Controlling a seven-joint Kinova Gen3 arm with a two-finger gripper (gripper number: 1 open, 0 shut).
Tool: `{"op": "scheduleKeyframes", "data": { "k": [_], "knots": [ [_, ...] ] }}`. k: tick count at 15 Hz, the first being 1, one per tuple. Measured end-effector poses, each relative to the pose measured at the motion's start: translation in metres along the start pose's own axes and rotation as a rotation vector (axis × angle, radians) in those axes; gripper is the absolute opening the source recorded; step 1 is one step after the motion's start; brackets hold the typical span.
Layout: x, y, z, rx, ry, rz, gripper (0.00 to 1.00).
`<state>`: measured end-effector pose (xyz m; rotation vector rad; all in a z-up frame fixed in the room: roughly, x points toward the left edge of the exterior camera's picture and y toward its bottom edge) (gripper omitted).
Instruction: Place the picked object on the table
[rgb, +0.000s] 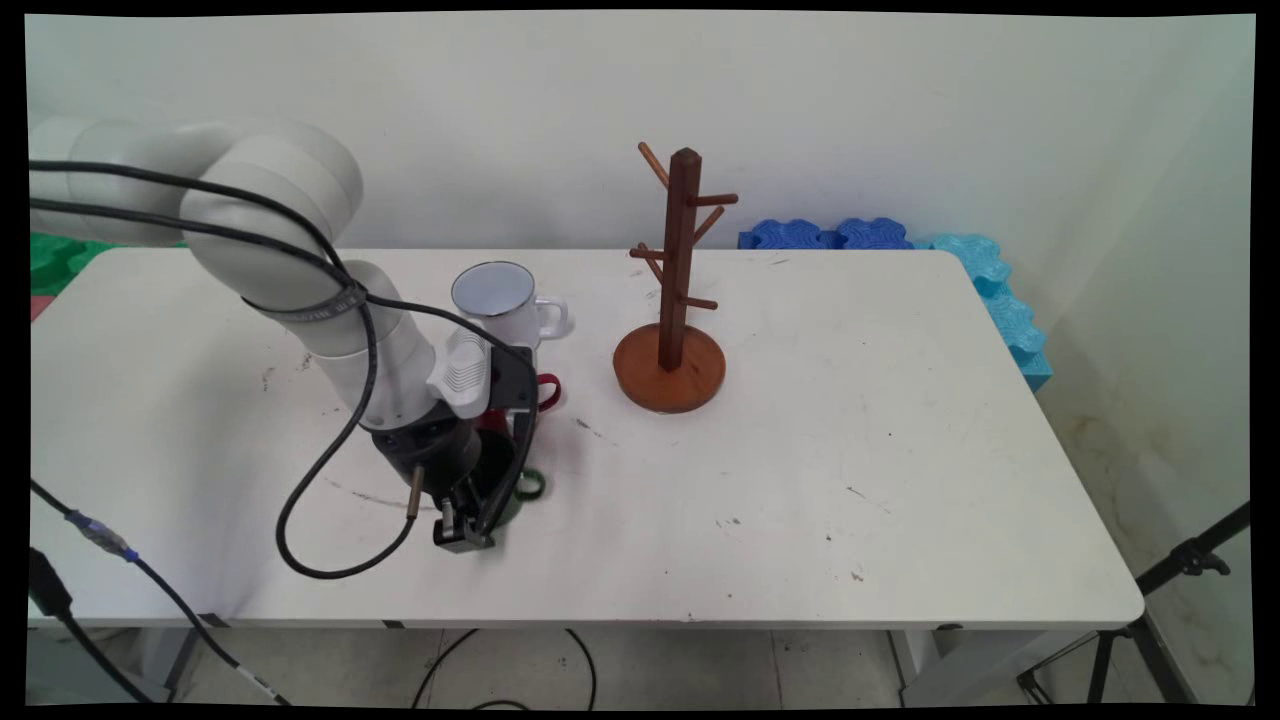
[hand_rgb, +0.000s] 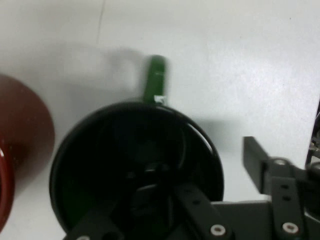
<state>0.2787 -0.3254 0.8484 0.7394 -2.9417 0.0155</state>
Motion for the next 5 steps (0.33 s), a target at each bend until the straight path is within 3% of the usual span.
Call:
{"op": "scheduleKeyframes", "data": {
  "k": [5],
  "knots": [
    [0.0041,0.0003,0.0005,-0.006,0.025,-0.009,1.00]
  ]
}}
